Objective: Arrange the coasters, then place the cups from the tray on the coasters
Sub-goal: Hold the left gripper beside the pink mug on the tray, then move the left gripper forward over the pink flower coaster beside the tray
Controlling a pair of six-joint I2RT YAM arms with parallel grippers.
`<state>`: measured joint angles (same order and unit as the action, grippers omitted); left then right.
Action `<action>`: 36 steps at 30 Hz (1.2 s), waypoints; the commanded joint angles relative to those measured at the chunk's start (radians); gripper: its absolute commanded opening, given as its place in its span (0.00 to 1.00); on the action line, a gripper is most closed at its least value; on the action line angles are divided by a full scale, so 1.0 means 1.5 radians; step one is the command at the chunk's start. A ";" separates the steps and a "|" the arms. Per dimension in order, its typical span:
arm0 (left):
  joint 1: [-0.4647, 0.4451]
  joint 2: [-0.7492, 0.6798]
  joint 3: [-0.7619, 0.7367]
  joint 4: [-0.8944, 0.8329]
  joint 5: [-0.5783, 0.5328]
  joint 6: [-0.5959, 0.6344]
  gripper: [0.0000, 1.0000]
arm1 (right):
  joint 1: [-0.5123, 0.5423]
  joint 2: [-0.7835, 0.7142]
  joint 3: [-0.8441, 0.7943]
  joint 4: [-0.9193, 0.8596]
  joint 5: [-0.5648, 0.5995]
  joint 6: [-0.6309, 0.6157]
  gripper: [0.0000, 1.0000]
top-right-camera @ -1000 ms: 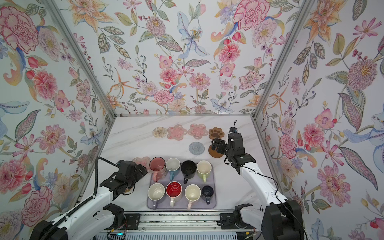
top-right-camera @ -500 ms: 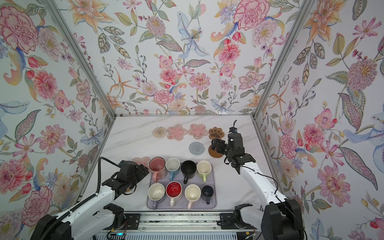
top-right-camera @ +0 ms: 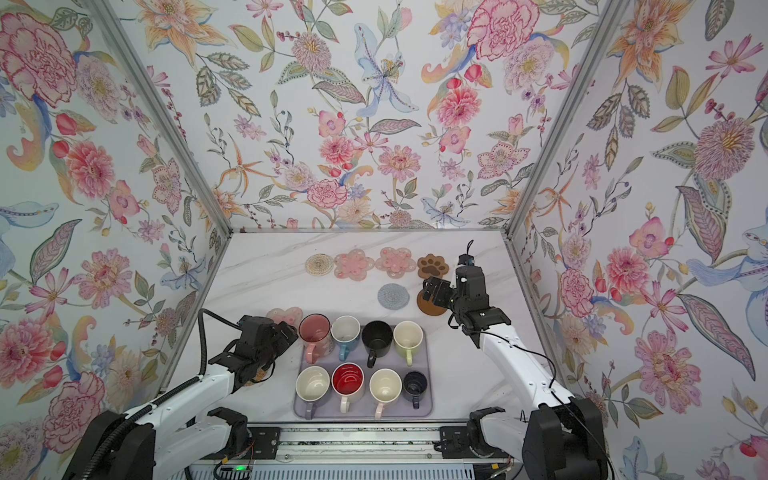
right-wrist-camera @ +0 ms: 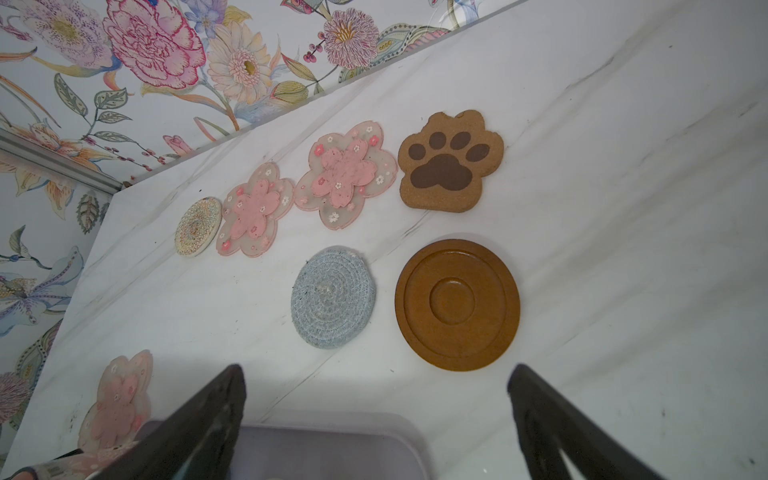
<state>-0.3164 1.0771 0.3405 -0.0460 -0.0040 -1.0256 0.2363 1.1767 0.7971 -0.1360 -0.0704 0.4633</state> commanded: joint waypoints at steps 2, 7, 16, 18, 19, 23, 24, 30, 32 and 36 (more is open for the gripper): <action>0.018 0.040 0.004 0.006 0.016 0.010 0.99 | 0.006 0.003 -0.006 0.010 0.006 -0.001 0.99; 0.033 0.081 0.026 0.043 0.026 0.016 0.99 | 0.006 0.005 -0.003 0.008 0.006 -0.002 0.99; 0.061 0.159 0.071 0.091 0.043 0.041 0.99 | 0.006 0.010 0.000 0.006 0.009 -0.003 0.99; 0.064 0.177 0.080 0.101 0.047 0.047 0.99 | 0.006 0.011 0.000 0.006 0.009 -0.004 0.99; 0.066 0.186 0.085 0.105 0.049 0.050 0.99 | 0.006 0.011 0.002 0.006 0.009 -0.004 0.99; 0.071 0.216 0.097 0.121 0.055 0.058 0.99 | 0.005 0.012 0.001 0.005 0.011 -0.005 0.99; 0.072 0.225 0.100 0.125 0.056 0.059 0.99 | 0.004 0.013 0.002 0.006 0.011 -0.006 0.99; 0.076 0.269 0.119 0.142 0.065 0.071 0.99 | 0.003 0.013 0.004 0.005 0.010 -0.007 0.99; 0.078 0.275 0.127 0.142 0.067 0.074 0.99 | 0.002 0.011 0.004 0.003 0.011 -0.007 0.99; 0.095 0.264 0.142 0.122 0.066 0.091 0.99 | -0.001 0.008 0.004 0.000 0.012 -0.010 0.99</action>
<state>-0.1982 1.4597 0.5385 0.2100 0.0765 -0.9211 0.2359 1.1893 0.7971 -0.1368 -0.0669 0.4629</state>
